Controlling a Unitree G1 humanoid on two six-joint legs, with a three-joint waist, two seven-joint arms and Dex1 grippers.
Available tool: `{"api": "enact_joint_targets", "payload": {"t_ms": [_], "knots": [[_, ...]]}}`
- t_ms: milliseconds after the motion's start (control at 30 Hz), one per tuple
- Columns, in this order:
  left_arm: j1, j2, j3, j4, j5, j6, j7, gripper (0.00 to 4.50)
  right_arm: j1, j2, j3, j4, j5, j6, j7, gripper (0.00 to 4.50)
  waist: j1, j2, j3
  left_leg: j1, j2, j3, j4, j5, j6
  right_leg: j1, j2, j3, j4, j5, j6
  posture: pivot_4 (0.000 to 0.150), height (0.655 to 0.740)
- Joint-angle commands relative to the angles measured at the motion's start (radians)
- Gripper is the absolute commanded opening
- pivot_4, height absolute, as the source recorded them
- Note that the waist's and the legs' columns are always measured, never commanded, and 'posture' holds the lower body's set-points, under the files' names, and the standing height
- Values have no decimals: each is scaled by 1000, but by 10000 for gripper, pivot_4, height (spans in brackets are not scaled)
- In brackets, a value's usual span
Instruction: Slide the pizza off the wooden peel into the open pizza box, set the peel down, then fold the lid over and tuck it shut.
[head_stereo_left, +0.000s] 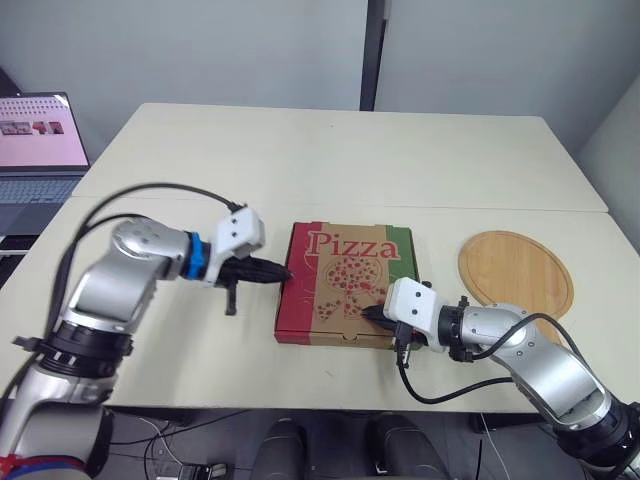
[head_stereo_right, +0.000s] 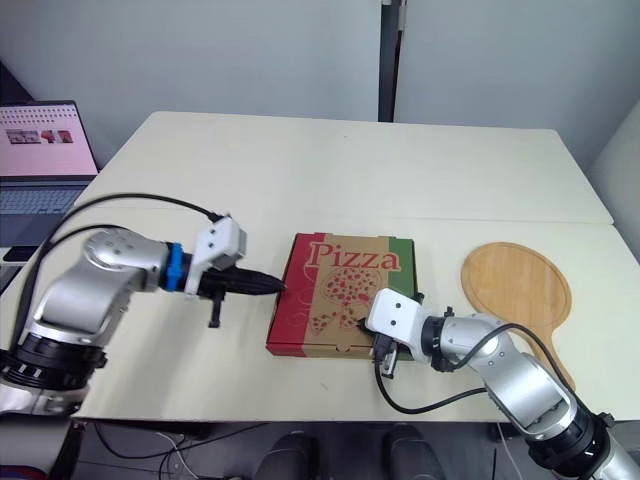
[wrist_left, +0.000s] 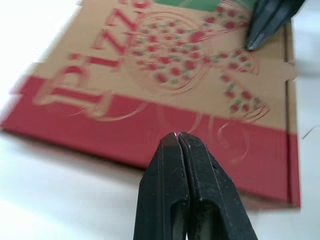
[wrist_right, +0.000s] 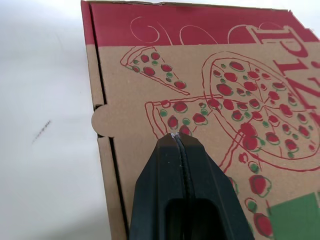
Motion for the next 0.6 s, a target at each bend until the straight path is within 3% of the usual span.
{"api": "enact_joint_targets", "payload": {"t_ms": [33, 367, 500, 600], "knots": [[34, 13, -44, -29, 56, -49, 23, 0, 10, -6, 0, 2, -22, -15, 5, 360, -3, 0, 0, 0, 0, 0, 0, 0, 0, 0, 0, 0, 0, 0, 0, 1500, 7400], [86, -21, -50, 14, 49, -48, 71, 0, 25, -3, -63, 5, -30, -137, 22, 360, -1, 1, -3, 2, 0, 1, 0, 0, 0, 2, 0, 1, 0, 0, 0, 1500, 7400], [65, -74, 115, 48, -10, 1, 218, 0, 24, 8, -235, 41, -17, -165, -38, 360, 0, 1, -3, 1, 0, 0, 0, 0, 0, 1, 0, 0, 0, 0, 1, 1500, 7400], [67, -118, 191, 98, 18, -18, 370, 0, 37, -14, -326, 133, -81, -218, -98, 360, 0, 1, -2, 1, 0, 0, 0, 0, 0, 1, 0, 0, 0, 1, 1, 1500, 7400]]}}
